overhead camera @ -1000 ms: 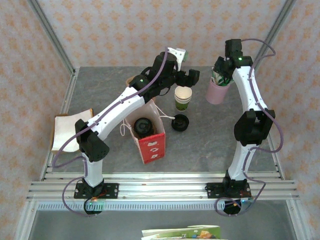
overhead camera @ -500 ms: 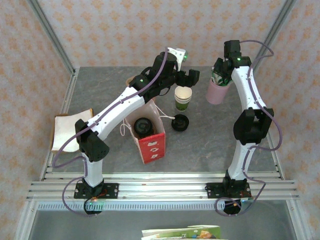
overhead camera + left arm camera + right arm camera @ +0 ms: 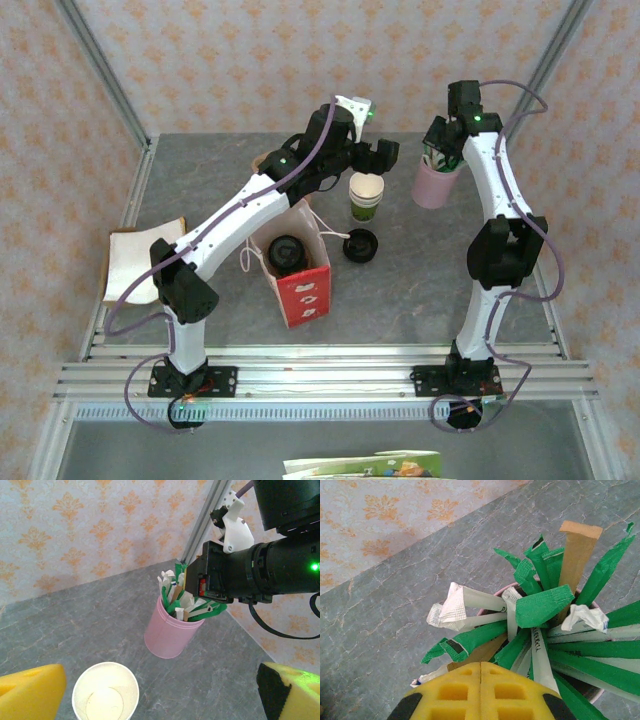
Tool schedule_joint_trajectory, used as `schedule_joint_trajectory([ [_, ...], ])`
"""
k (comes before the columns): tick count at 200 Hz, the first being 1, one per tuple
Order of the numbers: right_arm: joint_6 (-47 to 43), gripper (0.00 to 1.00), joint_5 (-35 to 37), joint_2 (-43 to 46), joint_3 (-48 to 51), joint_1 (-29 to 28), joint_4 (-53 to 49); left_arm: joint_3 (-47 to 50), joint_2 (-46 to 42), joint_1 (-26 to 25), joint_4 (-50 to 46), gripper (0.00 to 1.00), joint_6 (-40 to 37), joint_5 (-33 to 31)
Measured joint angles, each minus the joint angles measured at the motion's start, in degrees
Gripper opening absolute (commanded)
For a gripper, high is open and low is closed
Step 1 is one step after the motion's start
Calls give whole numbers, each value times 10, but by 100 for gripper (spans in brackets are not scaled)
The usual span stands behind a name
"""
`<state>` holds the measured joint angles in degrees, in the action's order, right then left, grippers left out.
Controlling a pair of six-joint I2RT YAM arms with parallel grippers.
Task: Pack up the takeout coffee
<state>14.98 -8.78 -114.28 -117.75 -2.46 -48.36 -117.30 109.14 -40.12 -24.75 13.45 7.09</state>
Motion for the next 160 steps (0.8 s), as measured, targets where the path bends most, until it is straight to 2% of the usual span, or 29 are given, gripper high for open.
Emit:
schedule_joint_trajectory([
  [50, 0, 1, 11, 0, -7, 0, -3, -7, 0, 0, -4, 99, 0, 0],
  [84, -2, 13, 15, 0, -16, 0, -3, -9, 0, 0, -4, 99, 0, 0],
  [108, -7, 16, 17, 0, -16, 0, -3, -9, 0, 0, -5, 99, 0, 0],
  [160, -7, 14, 26, 0, -28, 0, -5, -9, 0, 0, -6, 99, 0, 0],
])
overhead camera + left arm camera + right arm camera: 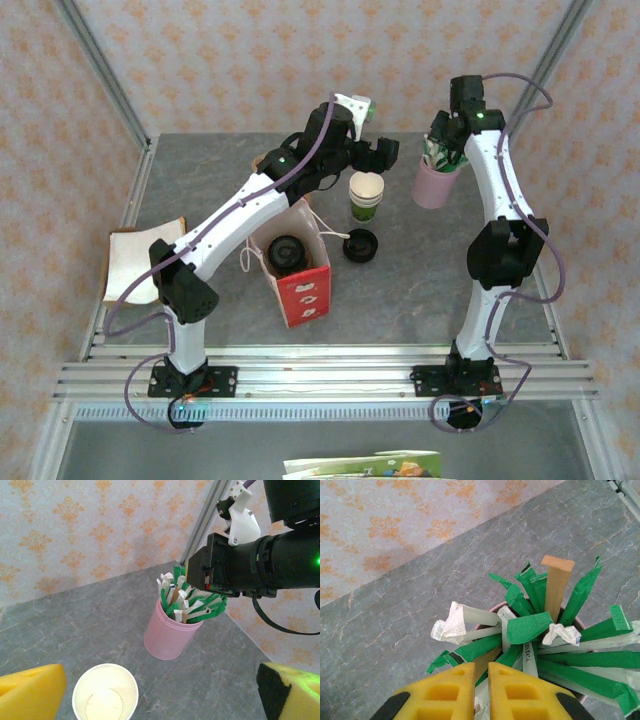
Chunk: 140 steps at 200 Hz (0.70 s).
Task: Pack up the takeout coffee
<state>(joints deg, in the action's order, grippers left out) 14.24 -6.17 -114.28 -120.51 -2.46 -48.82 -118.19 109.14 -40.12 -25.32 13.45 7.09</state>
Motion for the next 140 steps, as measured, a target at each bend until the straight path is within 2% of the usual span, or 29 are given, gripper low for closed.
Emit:
schedule_joint_trajectory([
  [56, -4, 5, 2, 0, -4, 0, 0, 0, 0, 0, 0, 99, 0, 0],
  [140, -4, 4, 1, 0, -12, 0, 0, 0, 0, 0, -2, 99, 0, 0],
])
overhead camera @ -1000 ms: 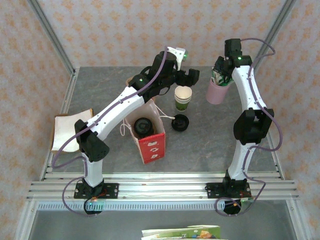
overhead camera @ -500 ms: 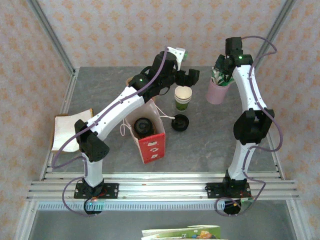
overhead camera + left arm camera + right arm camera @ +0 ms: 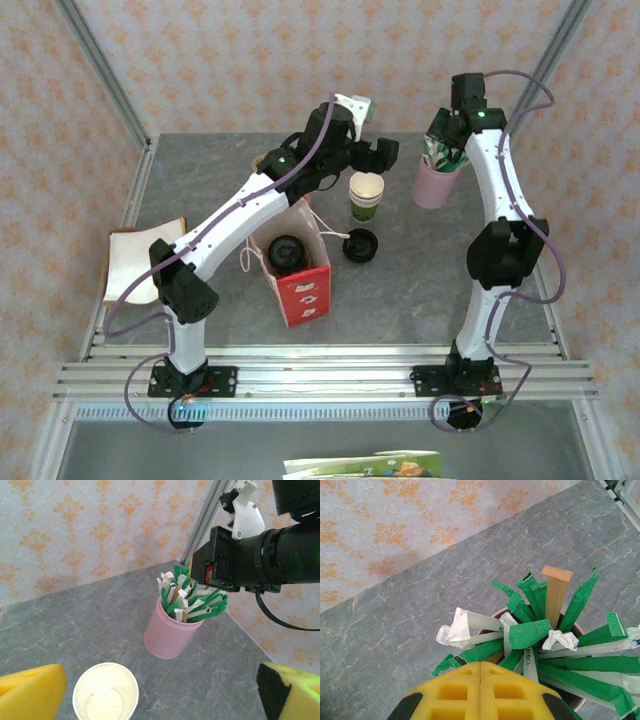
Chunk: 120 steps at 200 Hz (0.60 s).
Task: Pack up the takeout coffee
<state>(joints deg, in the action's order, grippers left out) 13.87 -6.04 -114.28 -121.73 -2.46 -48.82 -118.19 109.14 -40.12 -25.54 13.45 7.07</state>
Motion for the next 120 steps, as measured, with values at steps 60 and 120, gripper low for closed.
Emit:
schedule_joint_trajectory([
  [60, 2, 32, -9, 0, -4, -2, 0, 0, 0, 0, -1, 99, 0, 0],
  [120, 2, 32, -5, 0, 13, -16, 0, -1, 0, 0, -4, 99, 0, 0],
])
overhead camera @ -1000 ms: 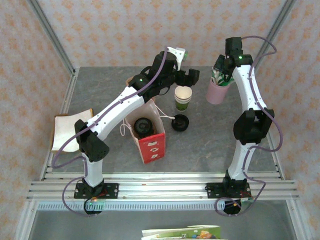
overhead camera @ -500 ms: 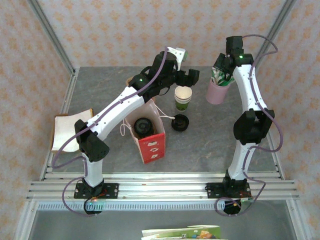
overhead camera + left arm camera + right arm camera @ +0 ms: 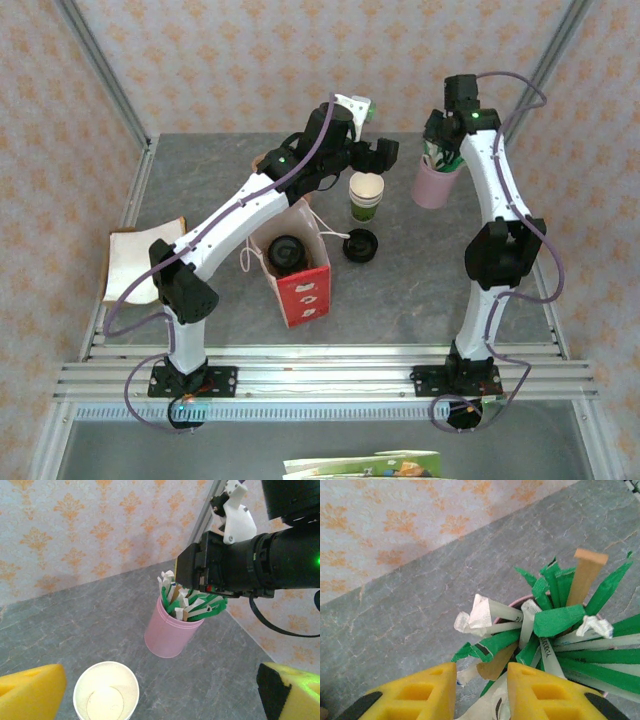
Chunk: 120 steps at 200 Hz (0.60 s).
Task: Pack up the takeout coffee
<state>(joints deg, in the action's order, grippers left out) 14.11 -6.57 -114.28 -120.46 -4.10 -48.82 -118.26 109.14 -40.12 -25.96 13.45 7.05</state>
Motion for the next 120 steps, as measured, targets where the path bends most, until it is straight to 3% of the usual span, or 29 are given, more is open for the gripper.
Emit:
schedule_joint_trajectory([
  [120, 0, 22, 19, 0, 4, 0, 2, -2, 0, 0, -4, 99, 0, 0],
])
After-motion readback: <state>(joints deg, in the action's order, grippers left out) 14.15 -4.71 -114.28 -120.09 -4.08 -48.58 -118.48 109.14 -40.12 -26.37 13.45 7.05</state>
